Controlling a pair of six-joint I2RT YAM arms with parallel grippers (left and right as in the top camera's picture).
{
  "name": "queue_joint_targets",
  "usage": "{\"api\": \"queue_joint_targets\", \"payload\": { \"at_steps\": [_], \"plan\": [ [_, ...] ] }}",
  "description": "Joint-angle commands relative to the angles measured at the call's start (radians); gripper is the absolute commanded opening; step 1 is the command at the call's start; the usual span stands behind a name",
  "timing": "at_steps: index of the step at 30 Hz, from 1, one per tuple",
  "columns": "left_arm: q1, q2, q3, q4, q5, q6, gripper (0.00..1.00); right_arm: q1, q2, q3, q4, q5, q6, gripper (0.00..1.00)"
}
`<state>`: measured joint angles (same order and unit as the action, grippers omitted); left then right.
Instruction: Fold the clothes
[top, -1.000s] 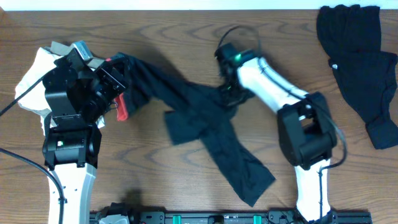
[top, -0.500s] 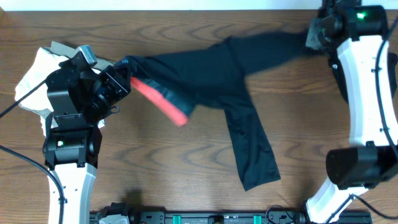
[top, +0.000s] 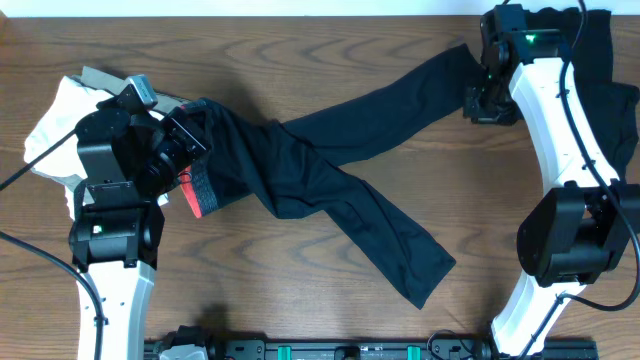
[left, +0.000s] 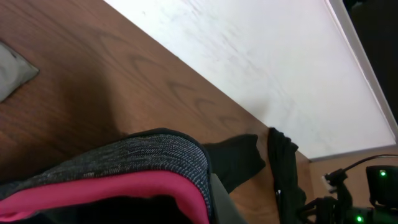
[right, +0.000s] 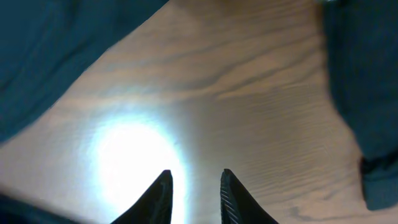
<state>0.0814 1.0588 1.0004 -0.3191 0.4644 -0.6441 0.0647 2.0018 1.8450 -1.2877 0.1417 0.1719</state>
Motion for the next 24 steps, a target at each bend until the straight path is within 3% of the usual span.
{"api": "queue_joint_targets", "payload": {
  "at_steps": [1,6,14,20,24],
  "plan": [
    [0.000,-0.001,0.014,0.000,-0.002,0.054,0.06,0.008,-0.018,-0.011,-0.073,-0.190,-0.140,0.26],
    [0.000,-0.001,0.014,-0.046,-0.013,0.163,0.06,0.016,-0.018,-0.039,-0.214,-0.210,-0.155,0.25],
    [0.000,0.005,0.013,-0.165,-0.013,0.313,0.06,0.016,-0.079,-0.114,-0.211,-0.253,-0.090,0.21],
    [0.000,0.015,0.013,-0.192,-0.040,0.341,0.06,0.033,-0.282,-0.284,-0.125,-0.305,-0.010,0.22],
    [0.000,0.016,0.013,-0.203,-0.061,0.341,0.06,0.037,-0.451,-0.464,-0.058,-0.450,-0.011,0.25]
  ]
}}
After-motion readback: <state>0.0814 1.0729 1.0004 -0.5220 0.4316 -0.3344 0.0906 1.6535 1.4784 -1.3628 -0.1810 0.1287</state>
